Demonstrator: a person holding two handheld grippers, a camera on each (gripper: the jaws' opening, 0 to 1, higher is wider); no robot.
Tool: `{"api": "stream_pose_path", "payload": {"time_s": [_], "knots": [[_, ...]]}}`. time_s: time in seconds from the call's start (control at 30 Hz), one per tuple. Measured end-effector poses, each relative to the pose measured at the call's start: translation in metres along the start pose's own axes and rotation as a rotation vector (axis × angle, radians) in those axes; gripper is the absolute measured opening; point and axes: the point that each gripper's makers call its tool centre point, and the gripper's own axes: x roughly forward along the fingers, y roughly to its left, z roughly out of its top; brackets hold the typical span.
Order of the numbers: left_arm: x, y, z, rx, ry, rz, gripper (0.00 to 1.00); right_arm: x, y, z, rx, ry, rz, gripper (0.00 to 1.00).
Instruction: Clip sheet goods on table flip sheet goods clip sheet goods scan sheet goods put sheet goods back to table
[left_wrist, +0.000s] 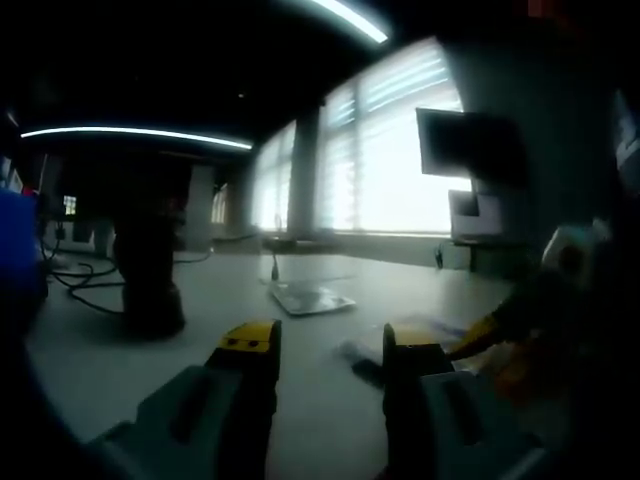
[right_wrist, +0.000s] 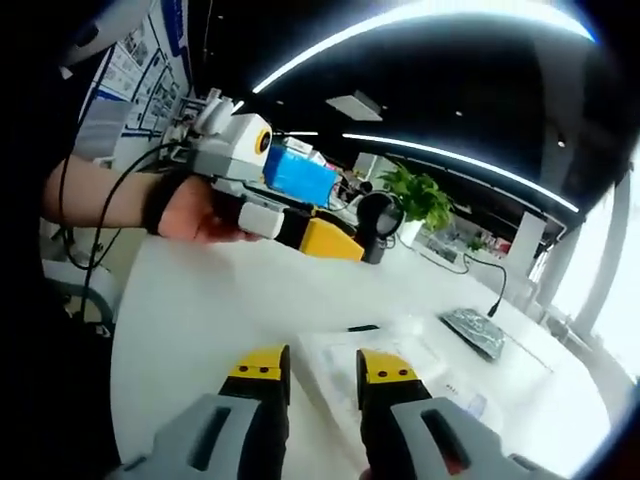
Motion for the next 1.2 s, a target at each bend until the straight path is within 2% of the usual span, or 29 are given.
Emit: {"api": "stream_pose_path", "payload": {"time_s": [0.27,0.6,0.83,1.03,1.2], "knots": [[0.000,0.000,0.000,0.001,-0.001,0.001,0.34,0.000,-0.005,0.003,0.011,-0.004,-0.036,0.19],[0.000,0.000,0.000,0.003,0.000,0.000,0.34,0.010,-0.003,-0.001,0.020,0.013,-0.072,0.16],[0.000,0.000,0.001,0.003,0.000,0.000,0.34,0.019,-0.007,0.000,-0.014,0.020,-0.093,0.15],[-0.001,0.000,0.001,0.001,-0.003,0.001,0.34,0.025,-0.008,-0.005,0.046,0.044,-0.091,0.02],[-0.001,0.000,0.002,0.000,-0.005,-0.001,0.34,0.024,-0.010,-0.009,0.094,0.052,-0.098,0.00]]}}
